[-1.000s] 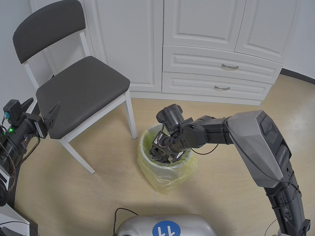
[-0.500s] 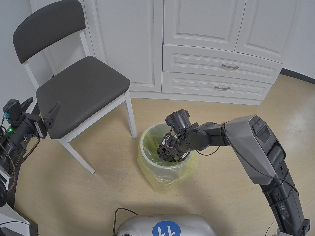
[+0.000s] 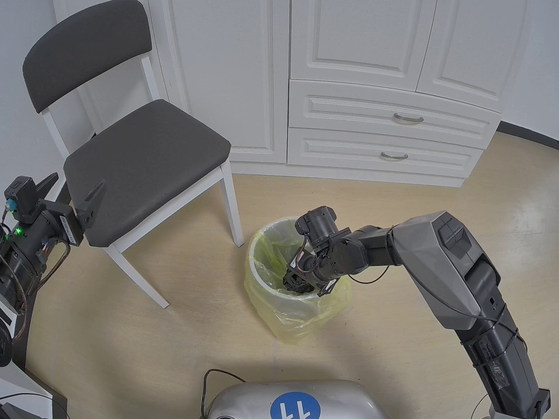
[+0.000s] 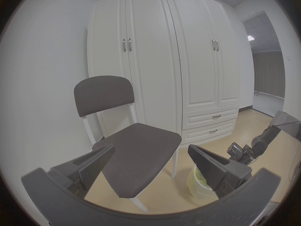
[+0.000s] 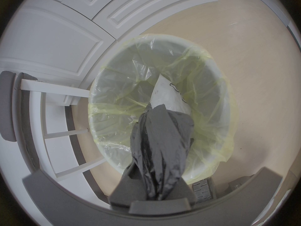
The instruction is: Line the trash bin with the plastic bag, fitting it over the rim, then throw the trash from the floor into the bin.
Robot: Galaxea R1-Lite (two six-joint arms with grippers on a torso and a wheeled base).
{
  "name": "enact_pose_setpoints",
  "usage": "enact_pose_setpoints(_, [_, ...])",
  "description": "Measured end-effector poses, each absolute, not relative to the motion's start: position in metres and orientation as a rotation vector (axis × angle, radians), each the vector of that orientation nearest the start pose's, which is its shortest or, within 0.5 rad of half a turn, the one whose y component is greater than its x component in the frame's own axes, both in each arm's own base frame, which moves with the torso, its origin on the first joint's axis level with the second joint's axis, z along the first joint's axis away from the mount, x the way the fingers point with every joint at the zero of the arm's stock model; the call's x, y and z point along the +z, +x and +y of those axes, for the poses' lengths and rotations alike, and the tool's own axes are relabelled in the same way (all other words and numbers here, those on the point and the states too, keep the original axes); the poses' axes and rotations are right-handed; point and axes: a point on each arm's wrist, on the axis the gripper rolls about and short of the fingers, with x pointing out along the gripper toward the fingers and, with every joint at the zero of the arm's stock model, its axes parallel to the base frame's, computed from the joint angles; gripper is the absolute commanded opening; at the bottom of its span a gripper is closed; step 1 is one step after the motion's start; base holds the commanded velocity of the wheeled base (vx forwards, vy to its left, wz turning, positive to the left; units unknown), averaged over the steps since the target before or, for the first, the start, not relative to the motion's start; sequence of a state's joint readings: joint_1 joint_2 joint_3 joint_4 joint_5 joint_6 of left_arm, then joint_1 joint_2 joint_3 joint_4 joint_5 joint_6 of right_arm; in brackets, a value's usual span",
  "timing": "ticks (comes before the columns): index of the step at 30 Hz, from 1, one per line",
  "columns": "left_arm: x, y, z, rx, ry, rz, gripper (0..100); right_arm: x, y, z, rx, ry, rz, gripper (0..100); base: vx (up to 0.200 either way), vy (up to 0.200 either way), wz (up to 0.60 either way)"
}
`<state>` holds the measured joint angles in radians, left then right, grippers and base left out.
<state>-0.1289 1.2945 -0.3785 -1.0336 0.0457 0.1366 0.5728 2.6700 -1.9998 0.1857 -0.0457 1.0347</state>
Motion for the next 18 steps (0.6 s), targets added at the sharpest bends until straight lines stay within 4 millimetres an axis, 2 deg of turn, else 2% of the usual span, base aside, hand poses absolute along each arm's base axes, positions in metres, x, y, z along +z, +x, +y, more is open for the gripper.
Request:
enact_pose_setpoints(7, [0.2084, 0.1845, -0.0225, -0.072, 0.124, -0.124, 100, 0.0057, 0.4359, 0.2806, 0.016, 0.686, 0.981, 0, 0.0, 0.0, 0.0])
enact_pose_setpoints(18, [0.2135, 0.1838, -0.0208, -0.061, 0.122, -0.145, 100, 0.0142, 0.4387, 0.2875, 0.071, 0.727, 0.919, 0, 0.0, 0.0, 0.0])
